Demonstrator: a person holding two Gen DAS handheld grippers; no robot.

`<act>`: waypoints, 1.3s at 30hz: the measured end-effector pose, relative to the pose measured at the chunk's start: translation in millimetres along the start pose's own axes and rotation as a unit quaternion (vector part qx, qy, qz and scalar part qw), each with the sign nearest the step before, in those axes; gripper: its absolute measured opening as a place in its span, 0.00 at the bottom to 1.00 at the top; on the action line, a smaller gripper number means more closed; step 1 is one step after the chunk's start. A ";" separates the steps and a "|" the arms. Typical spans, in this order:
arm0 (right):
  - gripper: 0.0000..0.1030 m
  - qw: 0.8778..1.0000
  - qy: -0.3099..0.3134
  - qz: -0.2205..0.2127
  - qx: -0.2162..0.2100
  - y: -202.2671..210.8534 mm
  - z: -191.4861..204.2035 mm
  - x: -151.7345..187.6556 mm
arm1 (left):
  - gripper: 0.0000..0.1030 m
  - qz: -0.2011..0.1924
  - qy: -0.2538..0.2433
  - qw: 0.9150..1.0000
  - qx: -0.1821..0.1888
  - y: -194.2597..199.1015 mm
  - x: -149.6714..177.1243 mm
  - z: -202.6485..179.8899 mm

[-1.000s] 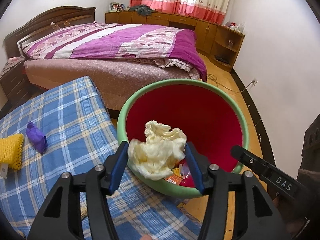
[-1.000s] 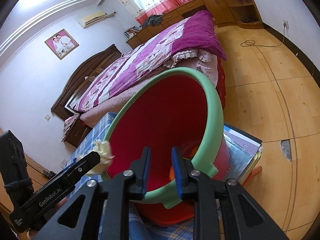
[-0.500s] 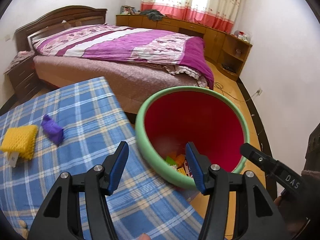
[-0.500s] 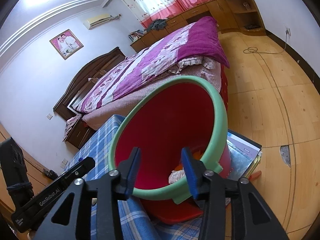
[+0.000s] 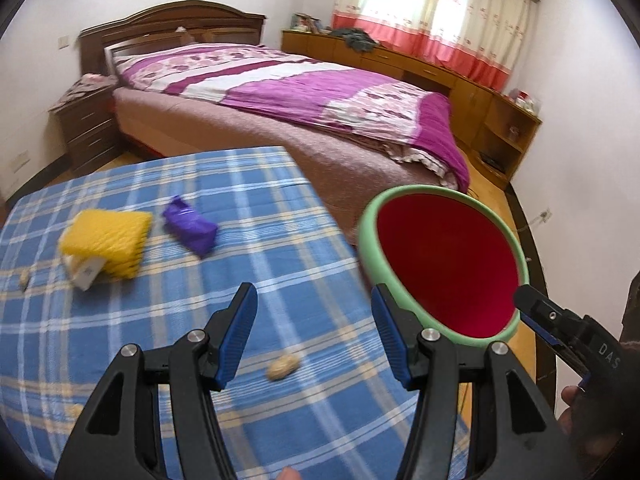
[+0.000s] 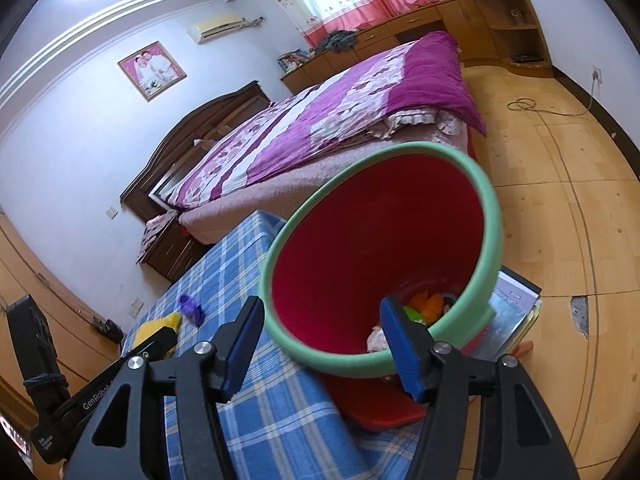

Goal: Collect trash
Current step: 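Move both open tools back over the table toward the remaining trash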

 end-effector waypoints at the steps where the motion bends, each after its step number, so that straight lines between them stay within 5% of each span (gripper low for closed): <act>1: 0.63 1.000 0.004 0.004 -0.002 -1.6 4.8 2.1 | 0.58 0.000 0.006 1.000 -0.005 1.6 0.7 5.6; 18: 0.65 0.996 0.057 0.059 -0.025 -35.9 73.4 31.7 | 0.58 -0.015 0.111 0.992 -0.061 28.6 5.3 113.4; 39: 0.65 0.982 0.131 0.119 -0.063 -92.1 164.5 58.8 | 0.58 -0.014 0.165 0.979 -0.119 39.4 11.0 205.0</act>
Point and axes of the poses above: each gripper's, at about its wrist camera, not at the fingertips, and y roughly against the way its jaws point, z to its left, x to its underside, the point moved 7 cm from there along -y, roughly the way its jaws point, and after that the axes turned 6 degrees about -x, right-handed, at the moved point
